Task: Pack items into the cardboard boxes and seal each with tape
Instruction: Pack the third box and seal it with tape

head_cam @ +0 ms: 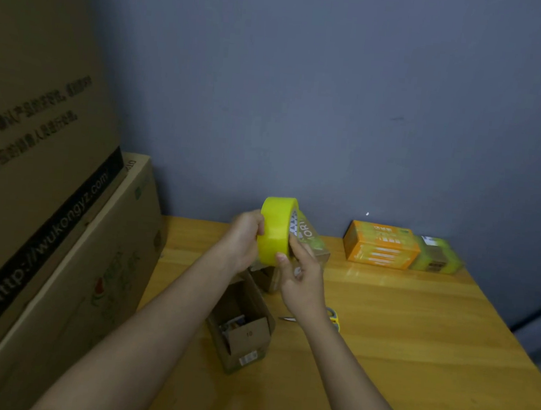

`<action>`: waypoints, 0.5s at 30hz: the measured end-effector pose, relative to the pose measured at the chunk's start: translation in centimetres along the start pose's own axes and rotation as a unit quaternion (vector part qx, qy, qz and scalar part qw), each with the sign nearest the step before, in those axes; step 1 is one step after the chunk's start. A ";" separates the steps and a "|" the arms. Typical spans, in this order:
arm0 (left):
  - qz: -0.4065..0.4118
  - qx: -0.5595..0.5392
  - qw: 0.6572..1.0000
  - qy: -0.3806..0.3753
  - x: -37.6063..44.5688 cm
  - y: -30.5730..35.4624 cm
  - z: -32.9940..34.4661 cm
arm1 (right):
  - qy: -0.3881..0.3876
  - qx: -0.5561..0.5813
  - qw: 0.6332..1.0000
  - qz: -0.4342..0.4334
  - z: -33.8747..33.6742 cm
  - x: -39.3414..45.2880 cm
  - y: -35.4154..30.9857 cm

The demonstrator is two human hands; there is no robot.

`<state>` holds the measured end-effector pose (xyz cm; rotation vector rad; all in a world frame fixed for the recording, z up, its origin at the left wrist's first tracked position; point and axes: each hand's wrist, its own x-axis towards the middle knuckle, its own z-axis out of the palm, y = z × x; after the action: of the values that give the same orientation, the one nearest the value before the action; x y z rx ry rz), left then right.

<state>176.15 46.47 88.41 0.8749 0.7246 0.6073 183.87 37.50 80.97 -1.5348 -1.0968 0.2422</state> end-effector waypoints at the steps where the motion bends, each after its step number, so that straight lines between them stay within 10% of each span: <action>1: 0.000 -0.008 1.000 -0.012 -0.1 0.0 0.0 | 0.000 0.000 1.000 0.001 0.0 0.0 0.1; 15: -0.047 -0.026 0.999 0.012 0.6 0.4 -0.4 | -0.008 -0.021 1.000 0.005 0.1 -0.5 -0.4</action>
<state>176.14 47.26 88.44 0.7830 0.7642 0.5521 183.31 37.19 81.07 -1.5785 -1.1137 0.2407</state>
